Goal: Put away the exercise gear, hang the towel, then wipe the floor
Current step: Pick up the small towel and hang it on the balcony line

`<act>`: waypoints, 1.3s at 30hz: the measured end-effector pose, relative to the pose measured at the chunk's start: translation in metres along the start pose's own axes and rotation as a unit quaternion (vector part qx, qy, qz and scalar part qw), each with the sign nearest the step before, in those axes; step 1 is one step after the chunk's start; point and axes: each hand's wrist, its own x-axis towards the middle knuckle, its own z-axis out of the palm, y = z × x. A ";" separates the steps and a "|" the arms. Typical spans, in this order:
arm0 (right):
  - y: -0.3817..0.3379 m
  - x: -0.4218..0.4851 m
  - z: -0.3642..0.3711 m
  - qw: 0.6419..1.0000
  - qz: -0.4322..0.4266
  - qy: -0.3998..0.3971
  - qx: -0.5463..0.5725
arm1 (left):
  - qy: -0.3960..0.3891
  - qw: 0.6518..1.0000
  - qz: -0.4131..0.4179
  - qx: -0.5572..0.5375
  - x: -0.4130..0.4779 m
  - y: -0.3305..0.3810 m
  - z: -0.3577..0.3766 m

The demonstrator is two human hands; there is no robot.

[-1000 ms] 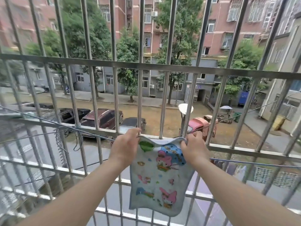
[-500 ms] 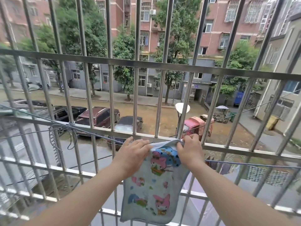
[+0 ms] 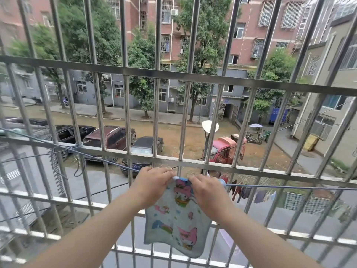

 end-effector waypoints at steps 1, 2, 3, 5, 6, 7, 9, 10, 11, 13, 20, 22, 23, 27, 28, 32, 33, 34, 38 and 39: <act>0.000 0.000 -0.001 1.000 0.010 -0.001 0.008 | -0.005 1.000 0.009 -0.004 0.001 -0.001 -0.005; 0.000 0.000 -0.002 1.000 0.021 -0.001 0.016 | -0.014 1.000 0.015 -0.008 0.001 -0.001 -0.010; 0.000 0.001 -0.004 0.999 0.033 0.003 0.027 | -0.020 1.000 0.012 -0.020 0.002 -0.002 -0.015; -0.003 0.006 -0.010 0.994 0.071 0.017 0.086 | -0.027 0.998 -0.015 -0.062 0.003 -0.002 -0.023; -0.005 0.009 -0.014 0.986 0.101 0.022 0.134 | -0.019 0.995 -0.035 -0.087 0.003 -0.003 -0.026; -0.006 0.012 -0.018 0.976 0.130 0.030 0.174 | -0.007 0.993 -0.054 -0.109 0.004 -0.003 -0.029; -0.008 0.019 -0.027 0.964 0.162 0.040 0.206 | 0.012 0.990 -0.071 -0.125 0.005 -0.001 -0.039; -0.010 0.023 -0.032 0.964 0.168 0.040 0.204 | 0.015 0.989 -0.073 -0.124 0.006 0.000 -0.043; -0.011 0.028 -0.036 0.963 0.173 0.039 0.201 | 0.014 0.989 -0.078 -0.124 0.008 0.003 -0.048; -0.012 0.038 -0.043 0.959 0.191 0.034 0.205 | 0.008 0.986 -0.105 -0.131 0.012 0.007 -0.056; 0.006 0.033 -0.038 0.936 0.253 -0.203 0.137 | -0.138 0.978 -0.119 -0.105 -0.001 0.006 -0.061; 0.004 0.021 -0.040 0.954 0.220 -0.149 0.139 | -0.110 0.982 -0.093 -0.122 -0.008 0.001 -0.056; 0.004 0.017 -0.041 0.965 0.192 -0.124 0.132 | -0.101 0.985 -0.070 -0.121 -0.011 0.000 -0.054; -0.001 0.003 -0.041 0.982 0.123 -0.087 0.116 | -0.093 0.987 -0.002 -0.132 -0.025 -0.005 -0.054; -0.002 0.000 -0.042 0.980 0.126 -0.082 0.128 | -0.097 0.986 0.009 -0.135 -0.028 -0.006 -0.054; 0.001 -0.012 -0.047 0.991 0.047 -0.009 0.127 | -0.107 0.970 -0.015 -0.218 -0.032 -0.014 -0.050; 0.002 -0.014 -0.048 0.993 0.022 0.008 0.113 | -0.107 0.964 -0.028 -0.240 -0.031 -0.015 -0.051; 0.002 -0.016 -0.049 0.995 0.003 0.014 0.102 | -0.108 0.962 -0.042 -0.249 -0.030 -0.015 -0.051; 0.002 -0.019 -0.050 0.997 -0.017 0.007 0.074 | -0.092 0.963 -0.093 -0.237 -0.024 -0.009 -0.055; 0.001 -0.020 -0.049 0.997 -0.007 -0.003 0.079 | -0.096 0.963 -0.101 -0.230 -0.023 -0.007 -0.057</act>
